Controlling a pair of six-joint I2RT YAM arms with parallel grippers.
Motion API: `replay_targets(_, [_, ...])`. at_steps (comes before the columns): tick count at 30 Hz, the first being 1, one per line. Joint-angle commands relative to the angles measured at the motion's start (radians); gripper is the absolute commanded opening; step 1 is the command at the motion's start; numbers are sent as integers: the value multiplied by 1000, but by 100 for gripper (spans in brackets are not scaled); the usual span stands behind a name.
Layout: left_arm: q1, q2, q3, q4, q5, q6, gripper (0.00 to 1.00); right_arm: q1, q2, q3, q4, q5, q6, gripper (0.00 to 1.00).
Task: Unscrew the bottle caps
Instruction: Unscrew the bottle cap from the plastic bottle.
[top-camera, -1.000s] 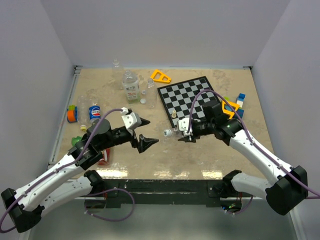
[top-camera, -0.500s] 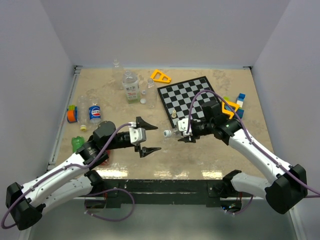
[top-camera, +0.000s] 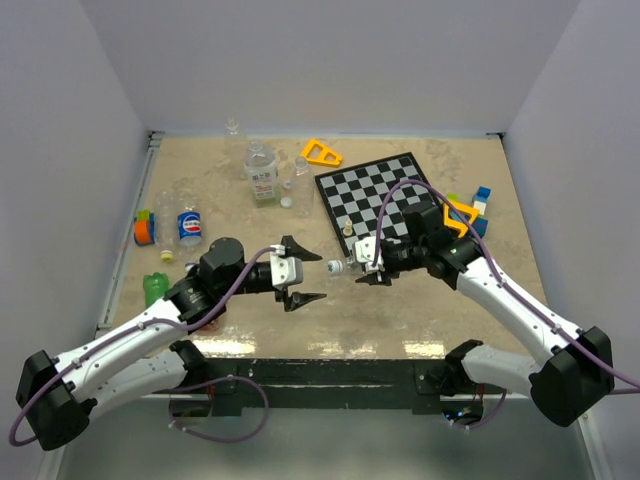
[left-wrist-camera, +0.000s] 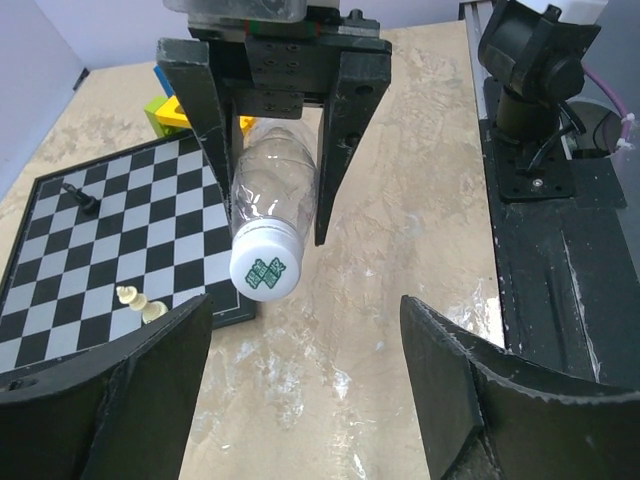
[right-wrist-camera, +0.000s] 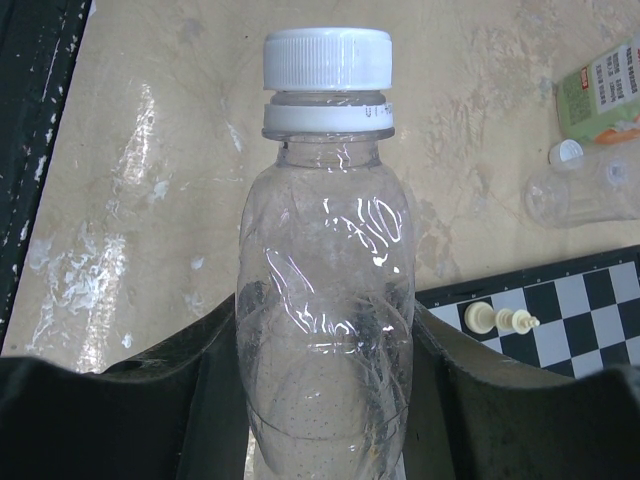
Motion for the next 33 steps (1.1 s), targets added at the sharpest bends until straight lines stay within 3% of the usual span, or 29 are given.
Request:
replay_targets(1, [-8, 34, 35, 58, 46, 29, 78, -4, 7, -2, 4, -11, -9, 17])
replay_targets(6, [-11, 86, 64, 63, 17, 23, 67, -3, 15, 0, 4, -13, -11, 17])
replay_targets(14, [-13, 148, 101, 107, -9, 7, 59, -4, 18, 1, 0, -16, -11, 17])
replay_targets(28, [-14, 192, 127, 99, -25, 9, 58, -3, 23, 1, -2, -16, -14, 17])
replay_targets(33, [-16, 209, 135, 90, 0, 6, 52, -3, 24, 3, -2, -16, -14, 17])
